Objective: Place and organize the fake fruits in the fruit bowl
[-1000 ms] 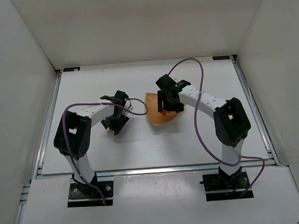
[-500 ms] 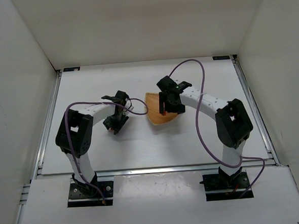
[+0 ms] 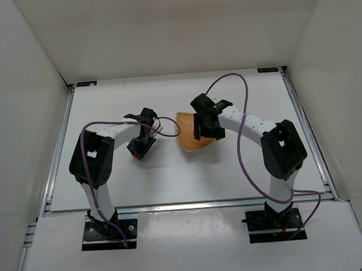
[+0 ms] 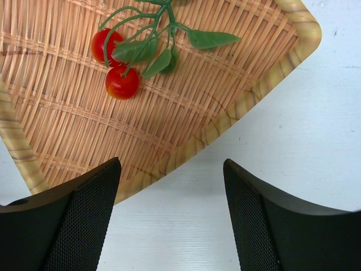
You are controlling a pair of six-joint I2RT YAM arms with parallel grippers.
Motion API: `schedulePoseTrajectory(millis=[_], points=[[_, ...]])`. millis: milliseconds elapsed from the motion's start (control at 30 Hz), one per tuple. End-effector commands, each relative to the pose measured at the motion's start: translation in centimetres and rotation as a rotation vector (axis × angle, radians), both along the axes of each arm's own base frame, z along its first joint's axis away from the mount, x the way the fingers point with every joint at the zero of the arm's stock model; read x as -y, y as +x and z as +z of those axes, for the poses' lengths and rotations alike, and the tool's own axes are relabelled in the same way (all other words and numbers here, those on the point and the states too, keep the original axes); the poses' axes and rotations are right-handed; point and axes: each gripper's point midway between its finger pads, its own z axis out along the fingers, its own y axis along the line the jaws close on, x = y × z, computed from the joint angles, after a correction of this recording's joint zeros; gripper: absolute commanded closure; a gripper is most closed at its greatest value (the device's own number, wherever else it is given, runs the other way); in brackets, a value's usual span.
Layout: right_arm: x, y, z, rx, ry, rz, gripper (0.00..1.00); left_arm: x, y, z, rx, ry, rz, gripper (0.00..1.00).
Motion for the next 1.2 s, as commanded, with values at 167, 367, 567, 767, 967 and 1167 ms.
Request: schedulePoseTrajectory(millis=[167,367,567,767,967,1167], points=[[0.8,0.1,1.4,0.039,-0.004,-0.024,0.23,0.7,1.5,0.1,0.029,-0.022,-0.012,0.59],[0.8,0.1,1.4,0.039,-0.004,-0.024,0.23,0.5,1.4,0.6,0.036,-0.016,0.0,0.73],[1.3,0.0,1.3,0.036,-0.023,-0.048,0.24,2.9,4.0,6.6,0.168,-0.044,-0.019,0.74],[2.9,0.4,3.3,0.112,-0.044,-0.095,0.24,9.9,7.2,11.4,0.301,-0.155,-0.113,0.74],[8.1,0.3,6.7,0.218,-0.032,-0.262,0.24,19.1,9.1,11.2,0.302,-0.287,-0.21,0.74],[13.4,-1.9,7.4,0.263,-0.04,-0.388,0.23,24.5,9.7,10.4,0.298,-0.34,-0.281,0.68]])
